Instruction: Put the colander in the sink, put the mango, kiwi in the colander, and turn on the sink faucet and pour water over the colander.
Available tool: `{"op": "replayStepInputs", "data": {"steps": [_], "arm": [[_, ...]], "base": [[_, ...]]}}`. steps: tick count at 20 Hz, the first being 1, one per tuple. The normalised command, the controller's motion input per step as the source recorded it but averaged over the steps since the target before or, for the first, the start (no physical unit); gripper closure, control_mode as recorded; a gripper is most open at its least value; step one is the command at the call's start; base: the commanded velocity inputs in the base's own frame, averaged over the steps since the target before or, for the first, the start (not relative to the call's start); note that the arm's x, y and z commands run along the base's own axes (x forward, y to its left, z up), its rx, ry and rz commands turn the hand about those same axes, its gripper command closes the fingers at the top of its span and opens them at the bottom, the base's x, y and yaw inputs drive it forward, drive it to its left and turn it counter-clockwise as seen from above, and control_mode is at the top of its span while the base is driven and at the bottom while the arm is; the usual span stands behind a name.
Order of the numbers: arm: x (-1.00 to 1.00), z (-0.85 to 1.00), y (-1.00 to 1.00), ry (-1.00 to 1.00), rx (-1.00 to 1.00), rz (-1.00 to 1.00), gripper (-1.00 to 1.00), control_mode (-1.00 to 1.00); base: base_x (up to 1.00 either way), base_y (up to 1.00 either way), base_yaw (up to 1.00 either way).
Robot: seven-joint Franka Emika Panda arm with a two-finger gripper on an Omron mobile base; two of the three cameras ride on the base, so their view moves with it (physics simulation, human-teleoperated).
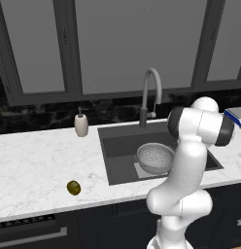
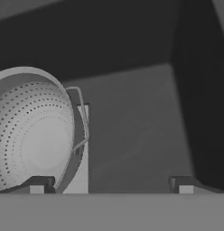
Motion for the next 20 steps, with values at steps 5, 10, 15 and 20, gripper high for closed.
{"op": "replayStepInputs", "data": {"steps": [5,10,15,20], "arm": [[-0.64,0.5,-0.41,-0.24,0.0,0.0,-1.0,-1.0],[-0.57,0.42,-0.33,-0.25,0.0,-0.16,-1.0,-1.0],[-0.14,0.6,-0.26,0.22,0.0,-0.36,-1.0,-1.0],[-0.05,0.4,-0.48,0.47,0.0,-0.25,-1.0,-1.0]], "base": [[0.0,0.0,0.0],[0.0,0.0,0.0],[0.0,0.0,0.0],[0.0,0.0,0.0]]}}
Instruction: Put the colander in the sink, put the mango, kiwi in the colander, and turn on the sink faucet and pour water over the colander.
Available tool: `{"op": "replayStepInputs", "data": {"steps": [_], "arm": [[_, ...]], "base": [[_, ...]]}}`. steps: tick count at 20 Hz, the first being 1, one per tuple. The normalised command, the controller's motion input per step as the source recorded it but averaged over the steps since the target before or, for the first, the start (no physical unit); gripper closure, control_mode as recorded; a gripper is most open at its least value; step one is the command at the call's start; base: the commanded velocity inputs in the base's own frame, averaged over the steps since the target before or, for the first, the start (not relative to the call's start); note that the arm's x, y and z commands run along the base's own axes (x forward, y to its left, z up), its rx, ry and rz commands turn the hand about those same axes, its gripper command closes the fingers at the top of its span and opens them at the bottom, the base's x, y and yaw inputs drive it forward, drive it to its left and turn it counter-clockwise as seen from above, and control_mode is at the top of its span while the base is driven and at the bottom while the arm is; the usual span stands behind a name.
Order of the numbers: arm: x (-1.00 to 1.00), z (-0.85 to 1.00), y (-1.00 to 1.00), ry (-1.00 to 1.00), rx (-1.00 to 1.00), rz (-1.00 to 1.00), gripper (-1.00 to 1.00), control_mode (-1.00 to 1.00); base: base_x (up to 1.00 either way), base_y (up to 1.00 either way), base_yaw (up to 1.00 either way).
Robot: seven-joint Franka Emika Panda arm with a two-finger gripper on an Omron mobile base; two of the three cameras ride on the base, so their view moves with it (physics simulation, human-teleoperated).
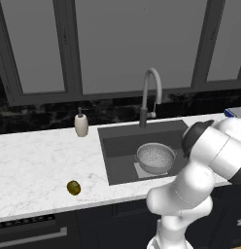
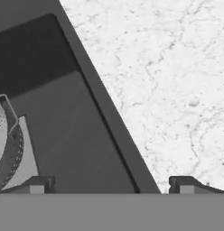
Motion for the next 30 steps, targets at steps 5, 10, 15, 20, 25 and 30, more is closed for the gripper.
{"op": "replayStepInputs", "data": {"steps": [5,10,15,20,25,30], "arm": [[-0.01,0.47,-0.39,0.47,0.06,-0.21,-1.0,-1.0],[-0.04,0.12,-0.63,0.04,0.0,-0.02,-1.0,-1.0],[0.0,0.0,-0.78,-0.08,0.0,0.0,-1.0,-1.0],[0.0,0.14,-0.74,0.0,0.04,0.0,-1.0,-1.0],[0.0,0.12,-0.67,0.01,0.04,0.02,-1.0,-1.0],[0.0,0.02,-0.52,-0.01,0.09,0.24,-1.0,-1.0]], "base": [[0.0,0.0,0.0],[0.0,0.0,0.0],[0.0,0.0,0.0],[0.0,0.0,0.0],[0.0,0.0,0.0],[0.0,0.0,0.0]]}}
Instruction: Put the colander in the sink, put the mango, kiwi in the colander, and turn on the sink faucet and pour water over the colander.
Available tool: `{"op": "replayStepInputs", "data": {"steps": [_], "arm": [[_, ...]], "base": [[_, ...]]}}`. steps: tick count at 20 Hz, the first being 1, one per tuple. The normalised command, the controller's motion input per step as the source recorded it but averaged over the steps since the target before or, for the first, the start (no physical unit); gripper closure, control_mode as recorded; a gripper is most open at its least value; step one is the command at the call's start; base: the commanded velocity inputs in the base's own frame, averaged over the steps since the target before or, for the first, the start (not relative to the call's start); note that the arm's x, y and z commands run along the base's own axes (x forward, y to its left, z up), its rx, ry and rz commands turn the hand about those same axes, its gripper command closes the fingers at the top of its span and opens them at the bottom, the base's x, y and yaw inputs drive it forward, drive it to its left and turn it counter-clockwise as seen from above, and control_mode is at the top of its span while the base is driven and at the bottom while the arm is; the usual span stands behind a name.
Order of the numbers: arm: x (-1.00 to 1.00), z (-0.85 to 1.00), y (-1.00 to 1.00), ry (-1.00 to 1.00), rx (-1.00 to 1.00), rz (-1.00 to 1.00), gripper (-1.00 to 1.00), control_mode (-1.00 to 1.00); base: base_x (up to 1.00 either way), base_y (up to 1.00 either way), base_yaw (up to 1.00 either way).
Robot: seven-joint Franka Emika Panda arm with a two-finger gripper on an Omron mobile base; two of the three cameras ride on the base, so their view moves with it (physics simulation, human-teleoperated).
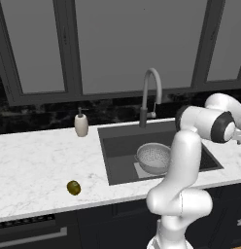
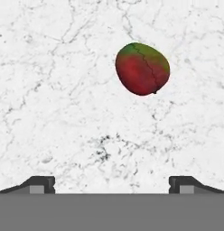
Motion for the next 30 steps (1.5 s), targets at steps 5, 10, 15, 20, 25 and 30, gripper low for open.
{"op": "replayStepInputs", "data": {"steps": [5,10,15,20,25,30], "arm": [[0.09,0.01,-0.25,-0.18,0.02,0.32,-1.0,-1.0],[0.14,0.03,-0.22,-0.09,0.0,0.29,-1.0,-1.0],[0.09,0.0,-0.08,0.0,0.0,0.2,-1.0,-1.0],[0.15,0.0,-0.16,0.04,0.0,0.18,-1.0,-1.0],[0.17,0.0,-0.13,0.09,0.0,0.15,-1.0,-1.0],[0.32,-0.02,-0.15,0.02,0.0,0.09,-1.0,-1.0]], "base": [[0.0,0.0,0.0],[0.0,0.0,0.0],[0.0,0.0,0.0],[0.0,0.0,0.0],[0.0,0.0,0.0],[0.0,0.0,0.0]]}}
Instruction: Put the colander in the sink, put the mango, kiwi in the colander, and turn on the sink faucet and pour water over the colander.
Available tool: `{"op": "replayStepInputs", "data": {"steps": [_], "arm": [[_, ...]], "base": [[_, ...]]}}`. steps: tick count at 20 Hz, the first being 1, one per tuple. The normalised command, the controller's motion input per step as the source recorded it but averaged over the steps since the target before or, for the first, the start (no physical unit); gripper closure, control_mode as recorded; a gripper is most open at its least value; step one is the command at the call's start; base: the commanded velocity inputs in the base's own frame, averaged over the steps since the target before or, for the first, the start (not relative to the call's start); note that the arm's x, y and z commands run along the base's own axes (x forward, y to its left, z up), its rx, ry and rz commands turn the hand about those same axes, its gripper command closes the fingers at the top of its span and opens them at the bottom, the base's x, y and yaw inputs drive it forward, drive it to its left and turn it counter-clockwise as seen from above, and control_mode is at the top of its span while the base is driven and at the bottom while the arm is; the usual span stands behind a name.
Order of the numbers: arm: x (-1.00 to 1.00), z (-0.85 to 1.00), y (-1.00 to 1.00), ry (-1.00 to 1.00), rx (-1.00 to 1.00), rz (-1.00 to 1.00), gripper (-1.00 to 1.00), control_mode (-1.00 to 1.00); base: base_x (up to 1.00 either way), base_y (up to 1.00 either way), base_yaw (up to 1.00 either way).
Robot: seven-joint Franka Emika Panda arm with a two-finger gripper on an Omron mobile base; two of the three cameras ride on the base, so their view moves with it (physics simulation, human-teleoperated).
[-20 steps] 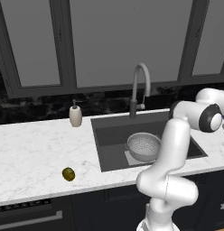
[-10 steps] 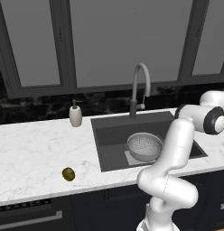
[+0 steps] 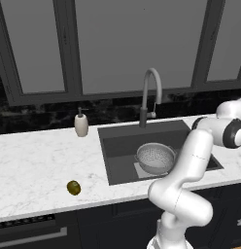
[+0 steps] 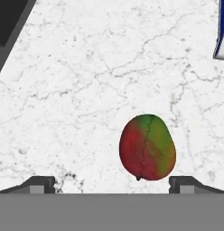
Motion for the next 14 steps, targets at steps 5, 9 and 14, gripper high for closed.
{"op": "replayStepInputs", "data": {"steps": [5,9,14], "arm": [[0.24,-0.02,-0.05,0.06,0.0,0.0,-1.0,-1.0],[0.08,-0.16,-0.06,0.1,0.0,0.0,-1.0,-1.0],[0.04,-0.2,-0.04,0.05,0.0,0.0,-1.0,-1.0]], "base": [[0.0,0.0,0.0],[0.0,0.0,0.0],[0.0,0.0,0.0]]}}
